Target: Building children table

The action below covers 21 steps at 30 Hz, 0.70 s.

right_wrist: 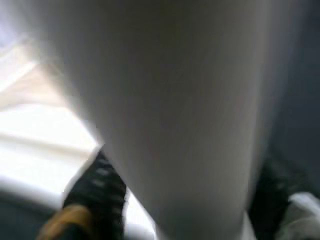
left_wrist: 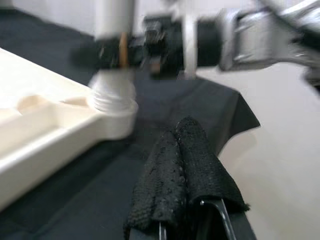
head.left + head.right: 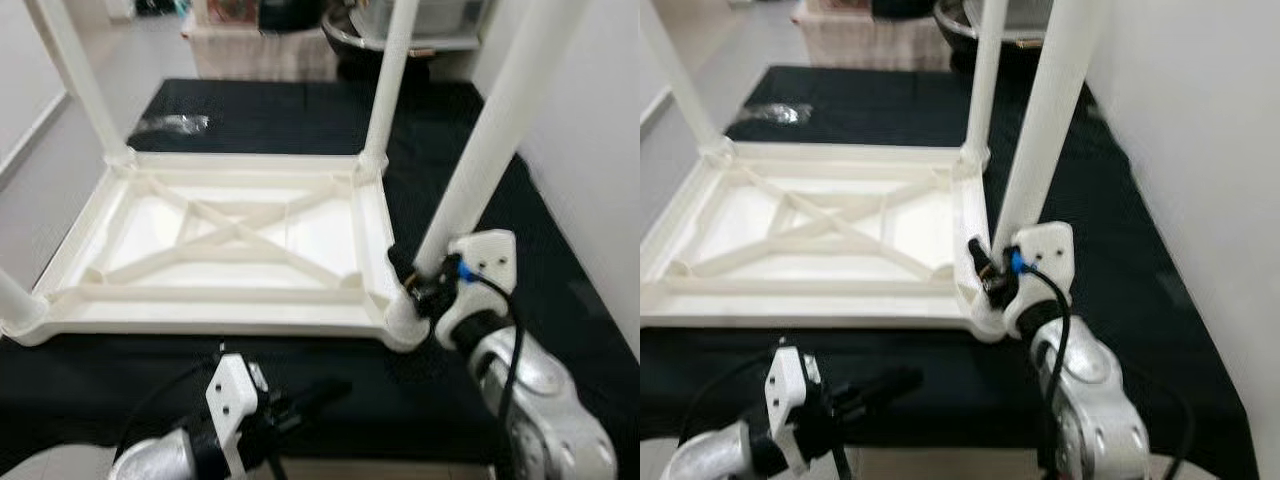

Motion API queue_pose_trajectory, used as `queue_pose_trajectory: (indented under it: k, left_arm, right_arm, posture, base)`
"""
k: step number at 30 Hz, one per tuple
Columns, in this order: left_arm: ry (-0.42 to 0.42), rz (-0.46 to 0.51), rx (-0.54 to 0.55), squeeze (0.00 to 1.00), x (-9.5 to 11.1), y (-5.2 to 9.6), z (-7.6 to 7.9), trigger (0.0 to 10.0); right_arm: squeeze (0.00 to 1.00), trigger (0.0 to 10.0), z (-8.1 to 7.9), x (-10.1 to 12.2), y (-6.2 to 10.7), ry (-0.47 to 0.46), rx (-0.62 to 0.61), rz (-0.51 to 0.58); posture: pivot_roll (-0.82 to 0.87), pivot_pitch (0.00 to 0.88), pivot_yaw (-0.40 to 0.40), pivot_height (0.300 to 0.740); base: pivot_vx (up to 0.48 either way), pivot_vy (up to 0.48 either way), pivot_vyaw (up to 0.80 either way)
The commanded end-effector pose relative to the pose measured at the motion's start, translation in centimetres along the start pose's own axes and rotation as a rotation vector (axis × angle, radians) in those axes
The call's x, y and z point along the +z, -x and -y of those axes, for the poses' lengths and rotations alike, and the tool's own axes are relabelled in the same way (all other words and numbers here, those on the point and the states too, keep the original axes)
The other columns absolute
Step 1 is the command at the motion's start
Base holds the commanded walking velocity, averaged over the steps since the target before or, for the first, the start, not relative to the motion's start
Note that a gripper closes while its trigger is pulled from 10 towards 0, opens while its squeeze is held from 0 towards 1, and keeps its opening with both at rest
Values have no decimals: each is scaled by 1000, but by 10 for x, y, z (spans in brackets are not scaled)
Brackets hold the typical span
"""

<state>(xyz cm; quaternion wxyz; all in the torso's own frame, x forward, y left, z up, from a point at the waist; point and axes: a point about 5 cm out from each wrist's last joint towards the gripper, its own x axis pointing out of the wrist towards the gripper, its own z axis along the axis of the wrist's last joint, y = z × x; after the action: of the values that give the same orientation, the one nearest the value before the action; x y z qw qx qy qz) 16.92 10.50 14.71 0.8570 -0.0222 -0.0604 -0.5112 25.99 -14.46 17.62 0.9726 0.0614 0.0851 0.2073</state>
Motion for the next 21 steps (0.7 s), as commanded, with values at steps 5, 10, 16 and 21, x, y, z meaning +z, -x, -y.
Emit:
queue_pose_trajectory:
  k: [5, 10, 16, 21]
  left_arm:
    - [23, -8, -3, 0, -2, 1, 3, 10000]
    - [26, -9, -8, 0, -1, 2, 4, 10000]
    - [25, -11, -6, 0, 0, 2, 4, 10000]
    - [24, -14, -4, 0, 0, 3, 4, 10000]
  right_arm:
    - [831, 10000, 3, 37, -3, 33, 301, 137]
    - [0, 10000, 29, 55, 25, 296, 673, -43]
    - [0, 10000, 50, 67, 18, 308, 719, -47]
    - [0, 0, 60, 73, 11, 310, 717, -18]
  posture:
    - [2, 222, 2, 740]
    - [15, 232, 12, 740]
    - [28, 235, 13, 740]
    - [31, 237, 13, 740]
  base:
    - [0, 0, 0]
    - [0, 0, 0]
    - [0, 0, 0]
    - [0, 0, 0]
